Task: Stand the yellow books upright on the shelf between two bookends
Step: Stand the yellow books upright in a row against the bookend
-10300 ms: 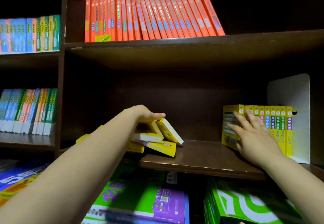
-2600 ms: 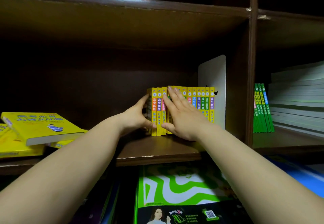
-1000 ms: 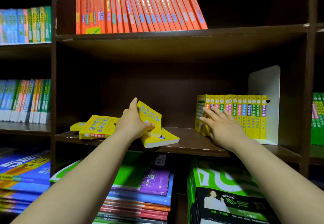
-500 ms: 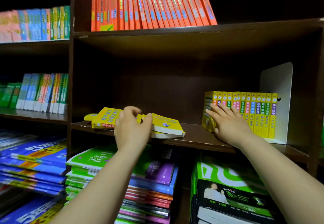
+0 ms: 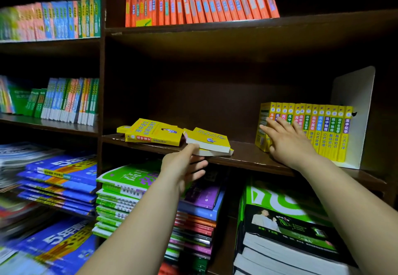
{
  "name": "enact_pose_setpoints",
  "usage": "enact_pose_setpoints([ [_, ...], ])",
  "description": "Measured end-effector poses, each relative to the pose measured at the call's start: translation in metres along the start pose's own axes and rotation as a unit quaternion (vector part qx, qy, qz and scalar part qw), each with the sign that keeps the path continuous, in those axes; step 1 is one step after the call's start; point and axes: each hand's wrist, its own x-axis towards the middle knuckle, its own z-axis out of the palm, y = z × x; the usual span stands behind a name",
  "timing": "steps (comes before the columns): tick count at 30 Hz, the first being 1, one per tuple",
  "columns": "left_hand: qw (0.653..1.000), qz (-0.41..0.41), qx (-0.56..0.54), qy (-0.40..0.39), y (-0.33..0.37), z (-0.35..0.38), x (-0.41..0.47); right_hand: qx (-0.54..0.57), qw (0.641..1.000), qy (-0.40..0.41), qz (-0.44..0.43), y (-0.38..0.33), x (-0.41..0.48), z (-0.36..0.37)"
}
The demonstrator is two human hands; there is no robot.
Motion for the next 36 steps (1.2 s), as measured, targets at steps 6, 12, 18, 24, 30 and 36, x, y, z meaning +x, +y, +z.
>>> enact_pose_setpoints([
  [6, 1.000, -0.015, -0.001, -0.002, 0.006, -0.002, 0.003, -0.001, 1.000, 0.002, 0.007, 0.001, 0.001, 0.002],
  [12, 0.998, 0.017, 0.026, 0.048, 0.013, 0.015, 0.001, 0.007, 1.000, 0.009, 0.006, 0.002, 0.002, 0.004],
  [18, 1.000, -0.006, 0.012, -0.016, 0.006, -0.002, -0.010, 0.006, 1.000, 0.007, 0.006, 0.002, 0.002, 0.004],
  [24, 0.997, -0.043, 0.016, -0.069, 0.013, -0.004, -0.012, 0.009, 1.000, 0.004, 0.003, 0.002, 0.001, 0.002],
  [30, 0.996, 0.065, 0.027, -0.055, 0.014, 0.003, -0.007, 0.021, 1.000, 0.007, -0.007, 0.003, 0.001, 0.002],
  [36, 0.976, 0.185, 0.112, -0.032, 0.037, 0.033, 0.016, 0.027, 1.000, 0.013, -0.004, 0.003, 0.002, 0.003],
])
